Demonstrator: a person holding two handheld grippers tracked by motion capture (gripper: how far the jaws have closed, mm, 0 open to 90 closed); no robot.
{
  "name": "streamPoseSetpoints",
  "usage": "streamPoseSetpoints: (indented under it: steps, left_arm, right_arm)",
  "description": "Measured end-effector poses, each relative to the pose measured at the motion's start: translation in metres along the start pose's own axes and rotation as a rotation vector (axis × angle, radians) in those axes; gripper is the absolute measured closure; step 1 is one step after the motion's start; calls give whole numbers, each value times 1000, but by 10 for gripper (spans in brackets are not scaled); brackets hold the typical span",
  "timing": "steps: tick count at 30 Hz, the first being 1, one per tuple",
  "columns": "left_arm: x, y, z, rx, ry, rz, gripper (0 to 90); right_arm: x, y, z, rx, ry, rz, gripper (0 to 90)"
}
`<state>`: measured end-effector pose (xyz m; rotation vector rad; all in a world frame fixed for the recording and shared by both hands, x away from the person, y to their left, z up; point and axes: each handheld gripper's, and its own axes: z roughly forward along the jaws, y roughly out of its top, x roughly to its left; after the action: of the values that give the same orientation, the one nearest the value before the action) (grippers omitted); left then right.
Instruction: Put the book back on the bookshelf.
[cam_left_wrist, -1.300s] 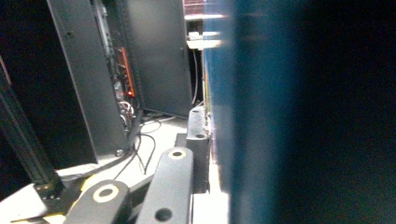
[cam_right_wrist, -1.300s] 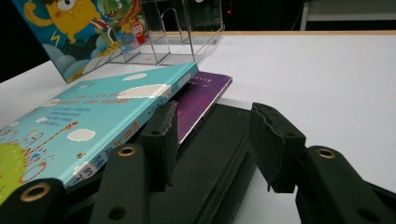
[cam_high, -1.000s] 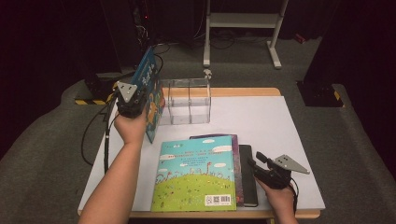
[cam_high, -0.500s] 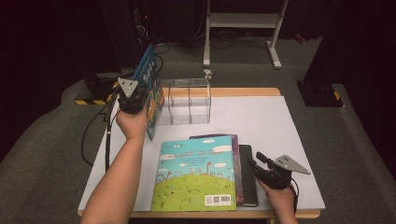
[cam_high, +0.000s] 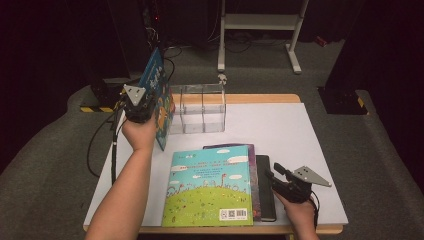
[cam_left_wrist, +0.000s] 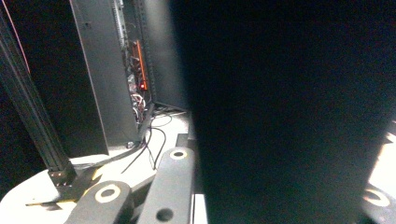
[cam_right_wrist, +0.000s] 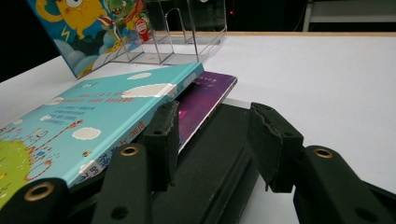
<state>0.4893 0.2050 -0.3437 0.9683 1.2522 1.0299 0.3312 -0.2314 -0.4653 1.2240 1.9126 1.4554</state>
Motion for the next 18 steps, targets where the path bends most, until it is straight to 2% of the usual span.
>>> streamPoseSetpoints:
  steps: [2,5,10,14,18]
  left_arm:
    - [-1,0,0,-5,0,1,755]
    - [0,2,-2,-9,-13,-22,665]
    - [2,3,-4,9,-22,-25,575]
    - [2,2,-5,27,-27,-46,518]
    - [4,0,-7,47,-40,-36,488]
  right_arm:
    - [0,0,0,0,0,0,533]
    - [0,0,0,1,1,1,529]
    - [1,0,1,5,2,0,526]
    - [1,0,1,6,2,-3,526]
    - [1,0,1,8,3,-2,524]
